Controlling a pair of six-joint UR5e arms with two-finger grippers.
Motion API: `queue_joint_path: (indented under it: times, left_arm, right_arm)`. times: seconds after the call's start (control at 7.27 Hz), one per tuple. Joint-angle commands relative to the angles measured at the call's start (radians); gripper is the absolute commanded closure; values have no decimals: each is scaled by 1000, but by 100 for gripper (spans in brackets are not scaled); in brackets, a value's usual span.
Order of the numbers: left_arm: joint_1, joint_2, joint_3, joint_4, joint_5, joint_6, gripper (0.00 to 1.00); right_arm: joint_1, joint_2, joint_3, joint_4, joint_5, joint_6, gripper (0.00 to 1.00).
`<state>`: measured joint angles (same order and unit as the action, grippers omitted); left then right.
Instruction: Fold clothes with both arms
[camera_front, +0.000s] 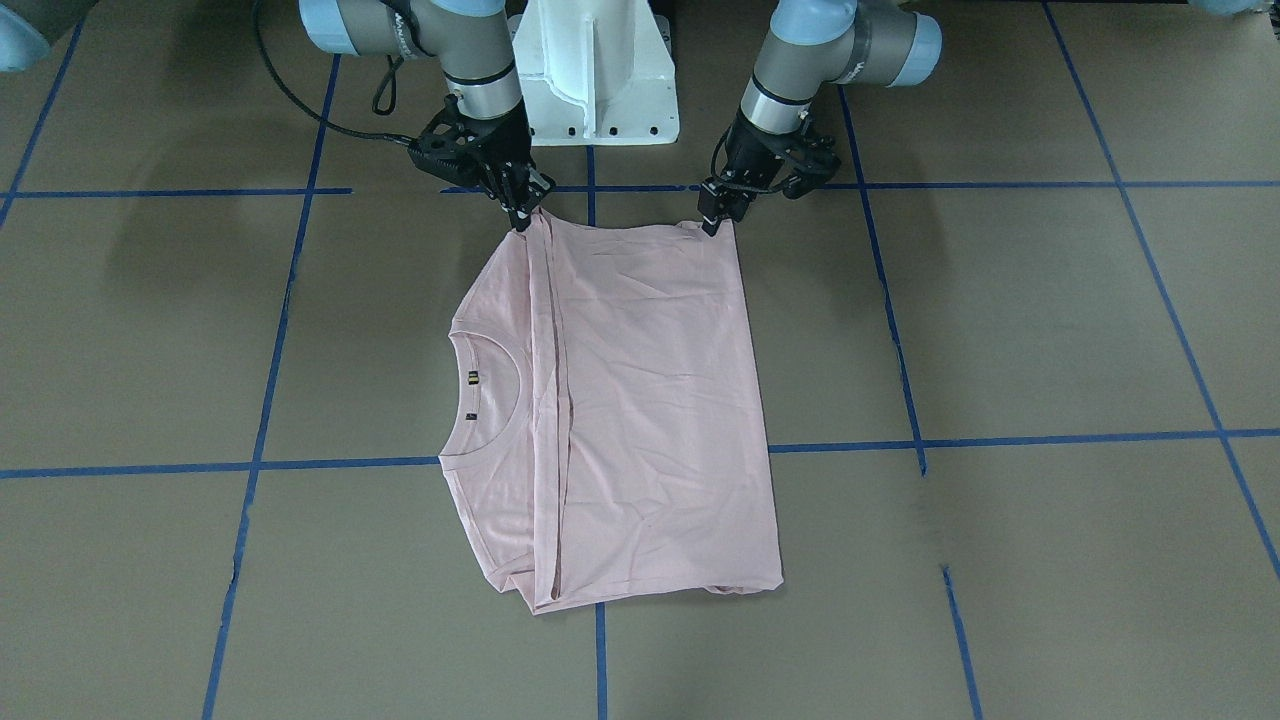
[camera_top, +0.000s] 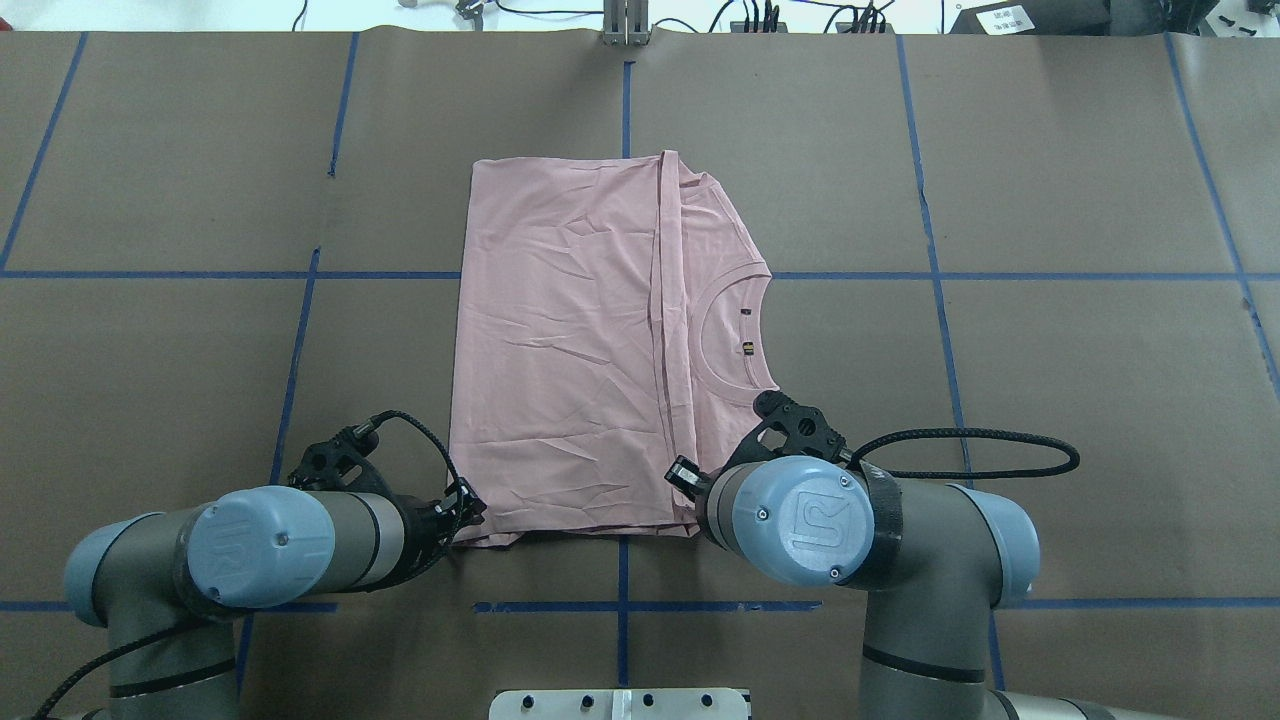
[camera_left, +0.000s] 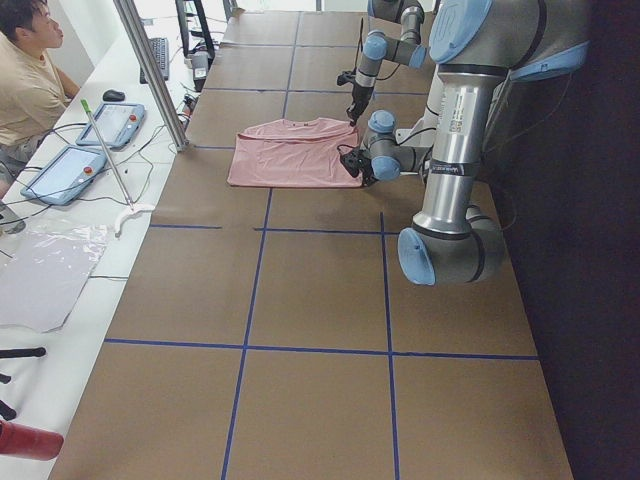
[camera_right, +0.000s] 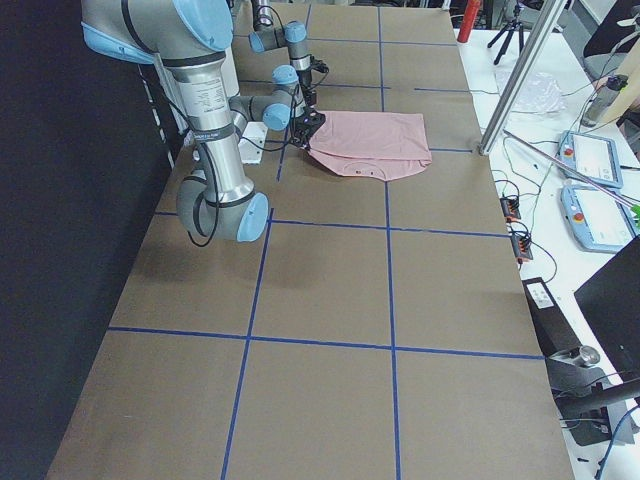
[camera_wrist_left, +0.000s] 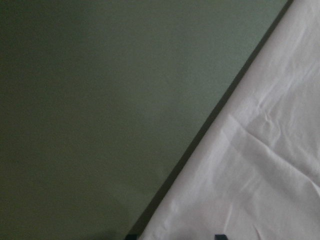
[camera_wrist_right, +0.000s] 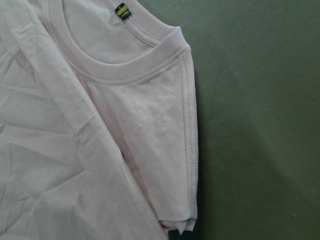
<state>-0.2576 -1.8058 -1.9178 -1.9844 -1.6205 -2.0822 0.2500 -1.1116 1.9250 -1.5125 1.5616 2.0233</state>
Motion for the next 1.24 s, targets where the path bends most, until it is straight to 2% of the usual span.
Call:
queue_joint_path:
  times: [0.0,0.14,0.41,0.83,0.96,1.1]
  left_arm:
    - [3,2,9,1,1,-1,41]
    - [3,2,9,4,1,-1,46]
    - [3,-1,-1,47,1,-3,100]
    - [3,-12,-23,47,1,-3,100]
    - [0,0,-83,55,-2,-3,100]
    - [3,-4,-160,140,-9,-16,100]
  right_arm:
    - [0,1,0,0,0,0,100]
    - [0,-1,0,0,0,0,100]
    - [0,1,0,0,0,0,100]
    - [0,-8,3,0,0,-2,100]
    - [0,-8,11,0,0,3,100]
    - [-29,-39,81,-29,-8,20,100]
